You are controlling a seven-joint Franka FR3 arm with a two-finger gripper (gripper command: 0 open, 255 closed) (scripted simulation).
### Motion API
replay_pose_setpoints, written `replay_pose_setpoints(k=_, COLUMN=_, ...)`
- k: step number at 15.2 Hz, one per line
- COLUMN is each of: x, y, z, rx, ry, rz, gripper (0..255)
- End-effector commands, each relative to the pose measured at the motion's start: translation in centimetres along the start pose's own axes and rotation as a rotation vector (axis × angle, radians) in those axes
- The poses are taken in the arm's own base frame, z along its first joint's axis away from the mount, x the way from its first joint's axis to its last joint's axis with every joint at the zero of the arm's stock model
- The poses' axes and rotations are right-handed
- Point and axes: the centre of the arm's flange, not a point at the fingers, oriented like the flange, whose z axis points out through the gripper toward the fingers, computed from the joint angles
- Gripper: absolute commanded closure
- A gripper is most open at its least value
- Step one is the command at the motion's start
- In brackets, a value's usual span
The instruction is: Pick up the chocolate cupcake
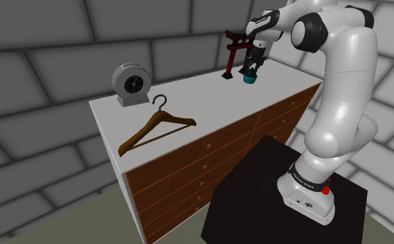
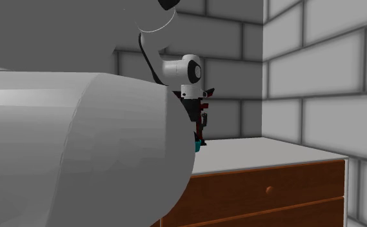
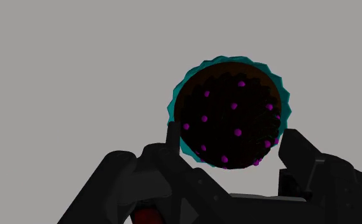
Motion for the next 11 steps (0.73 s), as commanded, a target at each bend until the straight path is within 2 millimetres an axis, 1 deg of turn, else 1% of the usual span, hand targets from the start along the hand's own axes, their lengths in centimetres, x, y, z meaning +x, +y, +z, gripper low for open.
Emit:
replay_pose_setpoints(k=1, x=0.0, y=0.0, z=0.2, rx=0.000, ry=-0.004, rz=0.001, gripper=255)
replay_pose_setpoints(k=4, x=0.0, y=0.0, z=0.2, rx=0.000, ry=-0.004, rz=0.001, gripper=255)
replay_pose_setpoints(k=11, x=0.2, y=0.0, z=-3.5, rx=0.000, ry=-0.004, rz=0.001, gripper=255)
